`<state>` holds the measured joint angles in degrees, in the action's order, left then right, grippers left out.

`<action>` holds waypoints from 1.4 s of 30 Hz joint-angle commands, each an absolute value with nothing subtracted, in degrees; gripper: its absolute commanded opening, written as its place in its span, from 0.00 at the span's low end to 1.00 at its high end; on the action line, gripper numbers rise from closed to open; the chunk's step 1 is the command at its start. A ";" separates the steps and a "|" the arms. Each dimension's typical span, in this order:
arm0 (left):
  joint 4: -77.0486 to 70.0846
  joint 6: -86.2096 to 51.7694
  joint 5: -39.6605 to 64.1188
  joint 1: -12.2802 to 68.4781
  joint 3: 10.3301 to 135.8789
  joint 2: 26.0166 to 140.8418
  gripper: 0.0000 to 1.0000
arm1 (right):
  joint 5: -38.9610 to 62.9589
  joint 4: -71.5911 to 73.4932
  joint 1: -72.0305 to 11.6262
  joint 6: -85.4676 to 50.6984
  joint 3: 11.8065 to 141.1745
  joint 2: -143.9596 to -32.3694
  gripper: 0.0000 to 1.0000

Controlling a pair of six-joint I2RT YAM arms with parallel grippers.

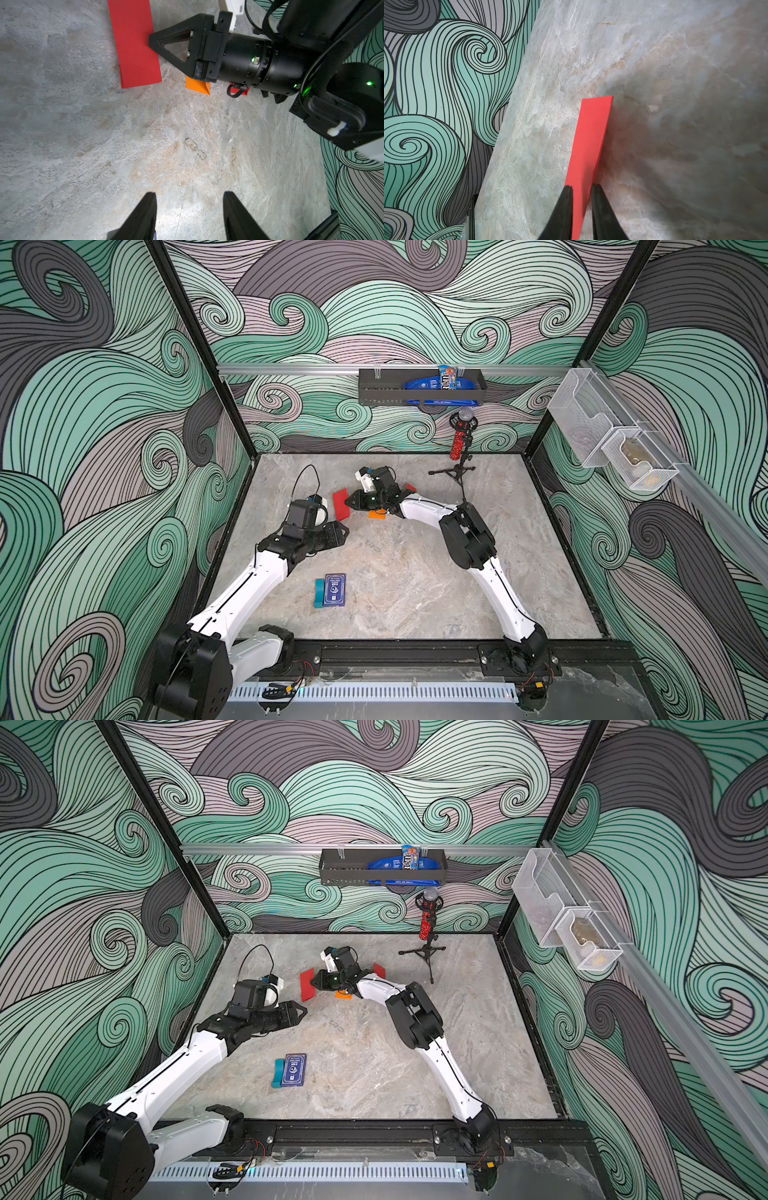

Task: Fold the square paper along the opposite sides
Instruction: Place the paper at the center of the board, then reset both arms

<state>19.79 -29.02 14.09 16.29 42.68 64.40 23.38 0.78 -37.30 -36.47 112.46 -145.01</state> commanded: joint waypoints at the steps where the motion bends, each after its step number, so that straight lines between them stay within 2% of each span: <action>1: 20.98 -28.12 12.79 16.26 43.15 64.78 0.54 | 21.85 -1.71 -37.60 -35.05 114.17 -145.56 0.21; 5: 21.35 -28.12 12.22 16.26 43.37 64.82 0.54 | 18.95 -4.32 -37.53 -33.30 114.40 -144.72 0.24; 13: 21.73 -28.58 11.16 16.26 43.87 64.50 0.53 | 16.73 -5.92 -37.72 -30.88 113.47 -140.98 0.35; 15: 21.50 -28.64 11.16 16.17 43.95 63.80 0.56 | 17.25 -5.89 -37.93 -30.64 113.65 -139.45 0.37; 20: 19.67 -28.61 9.17 16.17 43.92 59.09 0.77 | 21.62 -5.76 -38.84 -31.68 114.27 -132.93 0.42; 22: 18.01 -29.58 5.89 16.17 43.76 55.75 0.82 | 22.42 -5.69 -38.93 -31.28 112.03 -127.97 0.42; 23: 16.97 -30.74 3.65 16.17 43.54 54.10 0.97 | 21.96 -5.70 -38.91 -30.54 110.07 -125.16 0.43; 27: 4.16 -40.06 -10.85 16.28 35.89 45.94 0.99 | 13.14 -4.30 -38.67 -22.07 92.38 -106.47 0.46; 29: -0.22 -33.69 -12.83 16.35 33.88 47.31 0.99 | 5.50 0.02 -38.07 -16.29 77.97 -95.07 0.51; 32: -9.16 -21.76 -17.10 16.28 30.36 53.33 0.99 | -3.39 13.70 -34.92 -8.33 51.99 -76.39 0.65; 33: -18.21 -14.75 -17.05 16.22 25.54 53.58 0.99 | -5.80 18.06 -33.02 -5.54 43.58 -69.98 0.74; 35: -38.25 -3.72 -21.60 16.10 15.84 55.35 0.99 | -14.54 28.34 -30.55 0.54 29.17 -58.88 0.99; 36: -43.11 -0.77 -24.85 15.89 13.74 57.82 0.99 | -20.43 36.82 -29.38 3.54 20.82 -54.09 1.00; 37: -46.24 0.90 -26.45 15.24 12.80 61.03 0.99 | -21.82 46.54 -26.68 6.50 12.99 -50.83 1.00; 39: -46.76 3.04 -24.12 13.18 14.39 67.51 0.99 | -22.60 54.56 -21.66 4.68 6.90 -49.02 1.00; 41: -52.09 3.98 -19.11 11.04 14.28 73.36 0.99 | -26.91 55.93 -17.82 7.71 8.88 -54.14 1.00; 42: -54.99 5.55 -16.53 9.81 14.96 76.44 0.99 | -25.84 53.31 -14.01 6.24 11.63 -57.08 1.00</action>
